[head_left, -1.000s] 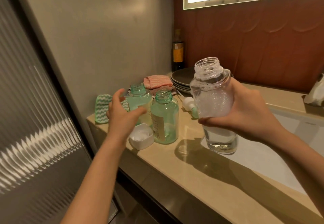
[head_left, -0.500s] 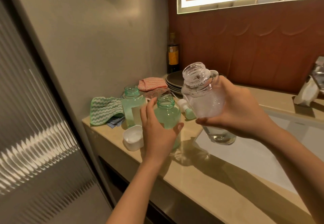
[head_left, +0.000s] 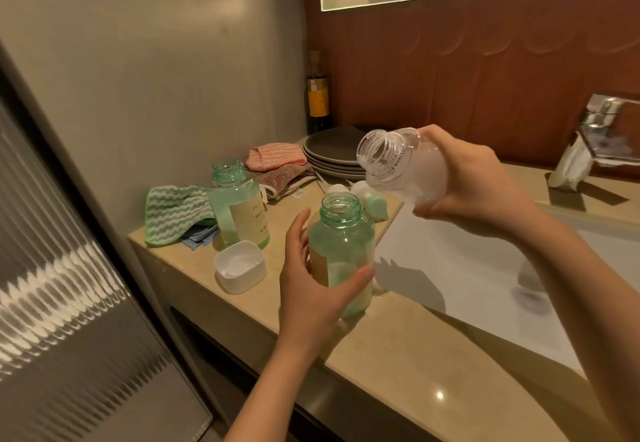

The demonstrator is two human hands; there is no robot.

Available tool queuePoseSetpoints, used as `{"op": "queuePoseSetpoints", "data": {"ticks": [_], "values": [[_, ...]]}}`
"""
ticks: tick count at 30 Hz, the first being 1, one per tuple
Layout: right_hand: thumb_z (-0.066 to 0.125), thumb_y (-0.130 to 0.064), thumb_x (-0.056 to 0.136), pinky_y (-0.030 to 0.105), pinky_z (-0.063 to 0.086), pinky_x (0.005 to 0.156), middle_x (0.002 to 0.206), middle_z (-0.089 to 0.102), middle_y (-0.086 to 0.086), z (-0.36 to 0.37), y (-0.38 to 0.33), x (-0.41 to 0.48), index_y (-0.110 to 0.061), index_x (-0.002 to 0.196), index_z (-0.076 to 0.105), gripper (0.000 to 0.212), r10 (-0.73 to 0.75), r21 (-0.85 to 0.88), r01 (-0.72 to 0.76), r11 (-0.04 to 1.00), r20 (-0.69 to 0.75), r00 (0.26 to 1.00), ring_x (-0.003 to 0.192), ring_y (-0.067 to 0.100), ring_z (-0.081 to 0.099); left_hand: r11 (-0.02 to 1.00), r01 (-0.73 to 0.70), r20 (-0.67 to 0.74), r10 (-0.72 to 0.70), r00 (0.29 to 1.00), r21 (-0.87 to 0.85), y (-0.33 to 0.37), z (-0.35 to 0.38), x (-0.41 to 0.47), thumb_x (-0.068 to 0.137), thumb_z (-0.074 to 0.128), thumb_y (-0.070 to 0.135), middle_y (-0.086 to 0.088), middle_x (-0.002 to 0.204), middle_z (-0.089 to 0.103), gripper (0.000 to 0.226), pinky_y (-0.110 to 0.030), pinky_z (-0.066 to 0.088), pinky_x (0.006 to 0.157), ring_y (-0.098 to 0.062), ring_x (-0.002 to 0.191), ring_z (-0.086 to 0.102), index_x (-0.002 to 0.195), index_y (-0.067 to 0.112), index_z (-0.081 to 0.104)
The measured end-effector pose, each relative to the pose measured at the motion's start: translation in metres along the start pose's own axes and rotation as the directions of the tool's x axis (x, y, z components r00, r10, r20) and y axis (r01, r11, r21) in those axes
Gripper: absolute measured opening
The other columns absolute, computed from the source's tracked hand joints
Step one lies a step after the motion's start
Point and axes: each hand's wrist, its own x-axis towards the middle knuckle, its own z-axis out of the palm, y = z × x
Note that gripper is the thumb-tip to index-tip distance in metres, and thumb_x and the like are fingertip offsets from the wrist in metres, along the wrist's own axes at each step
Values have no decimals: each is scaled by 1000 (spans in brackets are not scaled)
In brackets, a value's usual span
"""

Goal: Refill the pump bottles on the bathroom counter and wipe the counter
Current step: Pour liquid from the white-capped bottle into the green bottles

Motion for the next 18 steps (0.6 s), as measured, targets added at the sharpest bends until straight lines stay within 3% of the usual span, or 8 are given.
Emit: {"op": "queuePoseSetpoints", "data": {"ticks": [6,11,18], "values": [[84,-6,58,44,52,77,115,57,0,-1,5,1,-30,125,45,81,-32,-24,33,999,44,999,100,21,53,997,23,98,-30,995,73,-2,5,-10,56,90,18,30,120,53,93,-8,43,88,11,114,48,123,53,37],[82,-2,59,48,50,81,117,57,3,1,10,2,-28,127,44,82,-58,-75,62,995,57,997,104,24,52,987,22,98,-38,994,161,-2,5,-10,51,88,33,21,121,56,93,-33,50,95,0,114,52,129,41,39],[82,-1,60,45,48,84,119,55,2,2,9,2,-25,125,47,77,-113,-75,117,990,52,992,106,22,50,974,21,99,-44,994,226,0,6,-12,54,87,37,23,121,54,92,-33,49,95,0,113,51,127,48,32]]}}
